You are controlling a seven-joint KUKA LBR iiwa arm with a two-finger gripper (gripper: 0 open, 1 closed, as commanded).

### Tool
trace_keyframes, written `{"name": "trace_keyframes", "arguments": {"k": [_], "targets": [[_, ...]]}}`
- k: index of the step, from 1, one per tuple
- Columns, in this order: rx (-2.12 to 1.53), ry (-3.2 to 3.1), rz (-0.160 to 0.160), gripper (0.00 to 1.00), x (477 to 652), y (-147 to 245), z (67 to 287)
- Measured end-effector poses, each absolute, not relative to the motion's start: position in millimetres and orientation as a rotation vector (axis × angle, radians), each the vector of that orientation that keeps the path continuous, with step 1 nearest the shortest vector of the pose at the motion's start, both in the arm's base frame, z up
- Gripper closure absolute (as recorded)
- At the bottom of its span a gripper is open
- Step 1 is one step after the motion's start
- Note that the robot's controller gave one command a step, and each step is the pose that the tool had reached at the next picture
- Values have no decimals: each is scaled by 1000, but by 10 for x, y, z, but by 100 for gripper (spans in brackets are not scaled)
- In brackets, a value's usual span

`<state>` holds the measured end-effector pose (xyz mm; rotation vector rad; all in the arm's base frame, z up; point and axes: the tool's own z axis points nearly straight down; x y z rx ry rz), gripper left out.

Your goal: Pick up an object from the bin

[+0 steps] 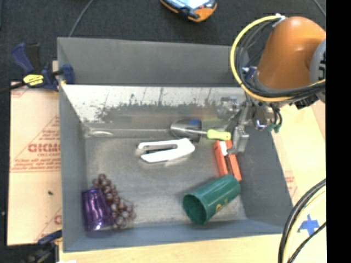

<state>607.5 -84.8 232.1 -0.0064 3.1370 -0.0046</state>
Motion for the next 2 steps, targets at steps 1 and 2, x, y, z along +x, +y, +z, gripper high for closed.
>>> {"name": "trace_keyframes", "arguments": {"k": [1,2], "targets": [[-7,3137,-5,100,6075,-848,2321],[-7,3137,-5,100,6075,-848,2321]]}}
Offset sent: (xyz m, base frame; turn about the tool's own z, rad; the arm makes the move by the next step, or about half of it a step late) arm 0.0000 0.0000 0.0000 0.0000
